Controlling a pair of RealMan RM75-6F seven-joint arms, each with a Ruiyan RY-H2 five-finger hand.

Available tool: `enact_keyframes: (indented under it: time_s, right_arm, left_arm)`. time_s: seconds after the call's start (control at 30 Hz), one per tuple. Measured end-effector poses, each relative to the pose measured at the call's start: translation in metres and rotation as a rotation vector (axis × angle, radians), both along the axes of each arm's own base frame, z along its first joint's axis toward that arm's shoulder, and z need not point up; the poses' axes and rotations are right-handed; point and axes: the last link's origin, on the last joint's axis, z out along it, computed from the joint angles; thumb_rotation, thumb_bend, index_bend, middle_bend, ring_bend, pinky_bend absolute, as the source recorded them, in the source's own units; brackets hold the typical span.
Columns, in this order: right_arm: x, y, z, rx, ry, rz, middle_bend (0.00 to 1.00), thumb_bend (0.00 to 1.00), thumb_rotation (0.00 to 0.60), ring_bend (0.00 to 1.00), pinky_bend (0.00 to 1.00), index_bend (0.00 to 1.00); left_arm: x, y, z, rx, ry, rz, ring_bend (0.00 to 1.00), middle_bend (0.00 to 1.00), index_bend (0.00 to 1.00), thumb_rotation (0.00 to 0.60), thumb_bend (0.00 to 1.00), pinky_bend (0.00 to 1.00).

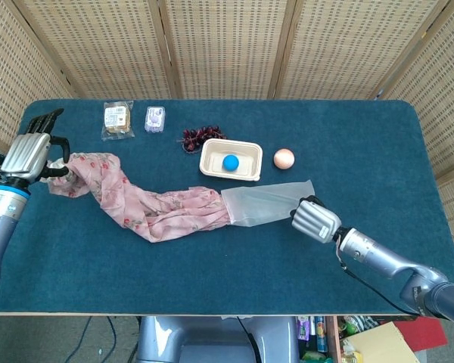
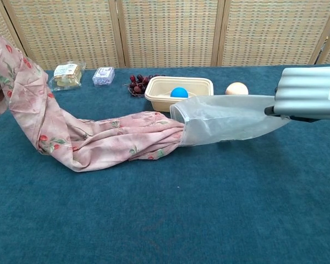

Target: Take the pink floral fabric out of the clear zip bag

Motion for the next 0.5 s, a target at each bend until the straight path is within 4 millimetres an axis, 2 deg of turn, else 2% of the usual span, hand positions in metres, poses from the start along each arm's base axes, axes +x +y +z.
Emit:
enact_keyframes:
  time_s: [0.17, 0.4, 0.5]
  right_arm:
    - [-0.014, 0.004, 0.002, -0.006, 0.012, -0.025, 0.82, 0.89, 0.600, 0.73, 0.99, 0.77]
    - [-0.017, 0.007, -0.001, -0.009, 0.004, -0.030, 0.82, 0.89, 0.600, 0.73, 0.99, 0.77]
    - [-0.022, 0.005, 0.006, -0.035, 0.010, -0.043, 0.82, 0.89, 0.600, 0.73, 0.99, 0.77]
  left_arm:
    - [-0.018, 0.001, 0.007, 0.009, -0.002, 0.033, 0.00, 0.00, 0.71, 0.600, 0.87, 0.00]
    - [-0.031, 0.002, 0.003, -0.002, 0.010, 0.047, 0.00, 0.00, 0.71, 0.600, 0.87, 0.00]
    - [-0.040, 0.004, 0.013, 0.029, 0.035, 0.064, 0.00, 0.00, 0.71, 0.600, 0.87, 0.00]
